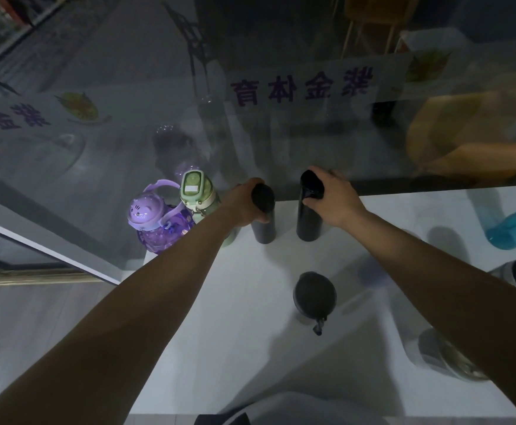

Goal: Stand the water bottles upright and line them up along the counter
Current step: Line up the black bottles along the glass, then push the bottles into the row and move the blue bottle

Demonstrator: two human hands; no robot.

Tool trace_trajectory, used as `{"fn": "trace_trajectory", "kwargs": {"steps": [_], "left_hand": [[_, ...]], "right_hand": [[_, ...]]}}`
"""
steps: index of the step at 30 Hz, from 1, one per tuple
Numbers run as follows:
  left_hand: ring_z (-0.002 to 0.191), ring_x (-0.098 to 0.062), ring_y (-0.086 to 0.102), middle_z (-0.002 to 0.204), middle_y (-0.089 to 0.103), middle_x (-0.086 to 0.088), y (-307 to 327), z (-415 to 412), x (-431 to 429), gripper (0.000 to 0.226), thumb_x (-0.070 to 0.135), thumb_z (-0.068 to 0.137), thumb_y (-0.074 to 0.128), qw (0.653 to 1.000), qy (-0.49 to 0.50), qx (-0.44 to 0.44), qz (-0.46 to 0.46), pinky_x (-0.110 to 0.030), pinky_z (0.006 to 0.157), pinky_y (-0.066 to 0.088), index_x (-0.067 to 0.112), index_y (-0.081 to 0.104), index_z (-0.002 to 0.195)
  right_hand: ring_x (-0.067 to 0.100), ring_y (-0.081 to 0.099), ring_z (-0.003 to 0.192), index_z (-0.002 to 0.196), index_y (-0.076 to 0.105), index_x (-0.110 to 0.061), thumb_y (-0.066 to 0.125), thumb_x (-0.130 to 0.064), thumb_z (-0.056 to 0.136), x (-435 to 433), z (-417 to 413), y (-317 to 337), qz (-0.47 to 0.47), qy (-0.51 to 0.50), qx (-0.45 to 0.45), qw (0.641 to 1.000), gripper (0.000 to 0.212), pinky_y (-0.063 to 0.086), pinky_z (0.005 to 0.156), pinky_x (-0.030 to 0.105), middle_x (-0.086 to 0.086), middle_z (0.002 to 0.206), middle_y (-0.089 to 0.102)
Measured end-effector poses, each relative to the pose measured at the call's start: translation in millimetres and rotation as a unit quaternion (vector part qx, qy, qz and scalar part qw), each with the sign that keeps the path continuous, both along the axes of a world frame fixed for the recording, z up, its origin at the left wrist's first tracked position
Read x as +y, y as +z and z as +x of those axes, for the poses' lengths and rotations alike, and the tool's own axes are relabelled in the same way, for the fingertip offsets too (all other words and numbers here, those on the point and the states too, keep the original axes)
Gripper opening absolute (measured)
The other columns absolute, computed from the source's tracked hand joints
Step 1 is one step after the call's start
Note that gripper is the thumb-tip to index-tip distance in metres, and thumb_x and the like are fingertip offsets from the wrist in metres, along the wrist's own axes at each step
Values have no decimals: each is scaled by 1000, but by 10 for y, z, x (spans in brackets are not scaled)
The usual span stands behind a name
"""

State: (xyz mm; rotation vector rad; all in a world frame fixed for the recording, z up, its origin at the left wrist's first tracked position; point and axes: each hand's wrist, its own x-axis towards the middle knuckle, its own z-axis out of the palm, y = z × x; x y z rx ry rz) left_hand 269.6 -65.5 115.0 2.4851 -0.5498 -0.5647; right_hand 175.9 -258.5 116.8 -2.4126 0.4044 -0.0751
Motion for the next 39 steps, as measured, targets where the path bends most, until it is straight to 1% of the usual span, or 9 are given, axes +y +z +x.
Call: {"fn": "trace_trajectory", "kwargs": {"steps": [5,9,15,20,24,28,31,35,39], "left_hand": [[114,-35,54,131,54,-12,13,-32,2,85,17,66,84,1000,15,8,0,-34,83,43,27,41,139],[116,-38,53,133,51,-15,28,-58,-25,90,16,67,84,1000,15,15,19,-42,92,49,28,36,143],[131,-43,41,150,27,-15,150,-140,5,108,19,71,83,1000,21,8,17,-47,105,39,36,15,152],[140,-33,33,156,27,-8,386,-540,253,88,28,80,78,992,52,-45,-106,-44,108,36,31,25,150],[130,-16,41,147,41,2,349,-1168,509,74,35,81,76,975,67,-50,-208,-29,100,36,34,35,143],[134,-8,36,149,38,8,139,-1797,621,76,43,81,74,978,58,-9,-198,-28,108,31,33,34,145],[140,-14,31,151,35,7,9,-2162,676,84,42,79,76,985,26,16,-169,-34,116,28,31,30,148],[134,-13,33,146,39,8,-113,-2418,687,87,34,75,81,986,-1,38,-165,-23,108,25,25,31,146],[131,-17,39,144,41,7,-241,-2431,499,99,52,61,80,985,-13,55,-164,-43,108,39,31,32,145]], "right_hand": [[34,44,129,146,35,-25,71,-22,84,-34,14,-11,9,4,2,1000,71,41,106,42,11,142,43],[35,46,127,145,36,-26,72,-22,83,-36,52,-44,11,2,1,1000,71,42,106,43,12,140,43],[33,41,133,149,9,-43,76,-37,77,-53,-127,103,45,5,1,999,98,41,107,49,9,148,36],[24,34,140,149,25,-27,70,-40,83,20,-655,334,77,-63,-71,993,81,31,107,33,2,155,30],[21,44,131,141,38,-34,70,-41,83,266,-1215,285,107,-107,-65,986,66,42,106,40,-3,147,41],[13,48,119,133,47,-32,70,-35,84,577,-1711,176,154,-102,-53,981,55,40,98,31,-13,125,48],[8,44,120,135,48,-26,69,-36,84,700,-2021,126,93,-86,-30,992,56,39,104,32,-11,132,49],[0,45,112,131,50,-26,71,-32,84,753,-2417,163,56,-96,-24,994,52,36,96,21,-13,126,51],[-11,49,99,123,54,-31,74,-26,82,748,-2806,231,7,-95,-27,995,46,37,84,8,-14,116,54]]}}
